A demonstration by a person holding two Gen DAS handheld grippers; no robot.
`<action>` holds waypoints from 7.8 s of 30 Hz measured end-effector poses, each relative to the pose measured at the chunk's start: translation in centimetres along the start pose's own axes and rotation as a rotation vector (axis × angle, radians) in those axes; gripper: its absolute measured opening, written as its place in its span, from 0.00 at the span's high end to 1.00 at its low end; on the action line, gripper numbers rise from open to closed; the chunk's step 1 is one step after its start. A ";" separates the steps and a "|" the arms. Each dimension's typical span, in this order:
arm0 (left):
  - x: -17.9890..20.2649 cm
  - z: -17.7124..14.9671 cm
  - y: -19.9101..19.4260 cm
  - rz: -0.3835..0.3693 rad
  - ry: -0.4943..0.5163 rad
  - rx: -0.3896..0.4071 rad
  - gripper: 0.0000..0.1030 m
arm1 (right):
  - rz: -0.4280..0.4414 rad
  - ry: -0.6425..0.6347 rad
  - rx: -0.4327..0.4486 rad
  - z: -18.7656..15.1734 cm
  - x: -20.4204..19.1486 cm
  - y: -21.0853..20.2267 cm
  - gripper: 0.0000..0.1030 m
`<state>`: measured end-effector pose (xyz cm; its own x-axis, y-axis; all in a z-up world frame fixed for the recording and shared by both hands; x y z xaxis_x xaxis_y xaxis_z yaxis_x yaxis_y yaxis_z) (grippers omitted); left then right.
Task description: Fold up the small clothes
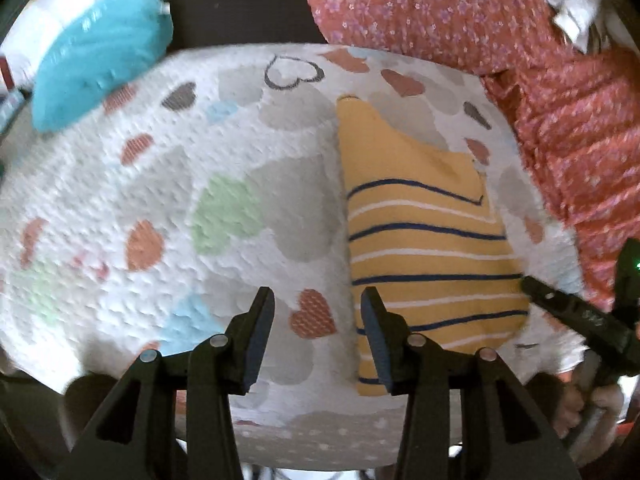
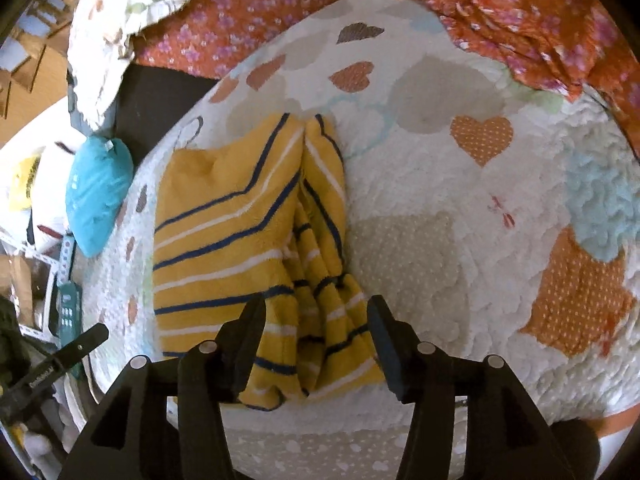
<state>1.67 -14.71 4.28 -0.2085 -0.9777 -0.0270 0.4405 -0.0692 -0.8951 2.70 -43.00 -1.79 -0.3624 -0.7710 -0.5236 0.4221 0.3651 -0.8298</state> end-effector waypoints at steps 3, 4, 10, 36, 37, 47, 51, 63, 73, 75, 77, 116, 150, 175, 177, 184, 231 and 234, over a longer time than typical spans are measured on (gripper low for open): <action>0.9 0.0 0.3 0.027 0.042 -0.010 0.58 | 0.013 0.021 0.010 -0.3 0.2 -0.2 0.44; 1.1 0.0 0.4 0.029 0.050 -0.013 0.57 | 0.015 0.028 0.011 -0.3 0.2 -0.2 0.44; 1.8 -0.3 0.6 0.048 0.083 -0.023 0.57 | 0.022 0.038 0.015 -0.2 -0.1 -0.1 0.43; 2.3 0.0 1.5 0.042 0.098 -0.050 0.52 | 0.024 0.013 0.034 0.2 -1.0 0.1 0.34; 2.1 0.2 1.7 0.017 0.084 -0.056 0.52 | 0.027 0.014 0.037 0.3 -0.9 0.0 0.32; -3.3 2.8 8.1 -0.395 -0.246 -0.083 0.39 | 0.081 0.088 0.010 5.0 0.2 3.0 0.18; -3.1 2.6 11.6 -0.514 -0.295 -0.142 0.35 | 0.122 0.158 -0.035 5.9 0.9 5.3 0.18; 1.1 3.1 14.3 -0.704 -0.319 -0.192 0.20 | 0.207 0.138 -0.155 4.8 -1.8 10.1 0.02; 2.9 4.9 9.4 -0.551 -0.155 -0.146 0.60 | 0.117 -0.008 -0.127 4.0 -5.8 8.3 0.60; 2.1 5.3 8.0 -0.545 -0.161 -0.112 0.60 | 0.122 -0.050 -0.115 3.8 -7.0 7.5 0.61; 0.7 5.9 6.8 -0.541 -0.169 -0.079 0.60 | 0.142 -0.078 -0.097 3.7 -8.8 6.5 0.62; -10.8 2.2 10.6 -0.323 -0.303 -0.078 0.49 | 0.246 -0.144 -0.164 1.2 -18.4 9.8 0.60; -5.3 -2.9 -12.7 0.349 -0.130 0.487 0.00 | -0.005 -0.196 0.153 -8.6 -11.4 -1.1 0.45; -3.9 -7.3 -9.5 0.173 -0.152 0.226 0.00 | -0.199 -0.323 0.146 -16.3 -11.1 -1.4 0.29; -4.3 -7.5 -8.9 0.155 -0.171 0.208 0.00 | -0.214 -0.339 0.135 -16.6 -11.1 -1.0 0.29; -4.7 -7.7 -8.1 0.140 -0.177 0.184 0.00 | -0.244 -0.379 0.136 -17.3 -11.7 -0.2 0.28; -3.6 -6.0 1.7 0.070 -0.138 -0.107 0.00 | -0.343 -0.347 0.045 -13.4 -9.0 6.9 0.27; -3.9 -6.2 1.2 0.063 -0.160 -0.098 0.00 | -0.349 -0.366 0.052 -13.8 -9.3 6.5 0.27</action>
<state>-2.43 -9.70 0.54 -0.0383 -0.9991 -0.0203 0.3597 0.0051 -0.9331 -2.62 -26.22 -5.00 -0.1779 -0.9782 -0.1073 0.3720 0.0341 -0.9276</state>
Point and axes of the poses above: each gripper's, at about its wrist camera, not at the fingertips, and y roughly the way its jaws point, x to its right, z to its top, the point moved 3 cm from there along y, roughly the way its jaws point, and after that the axes turned 13 degrees about y, right-handed, at the moved point
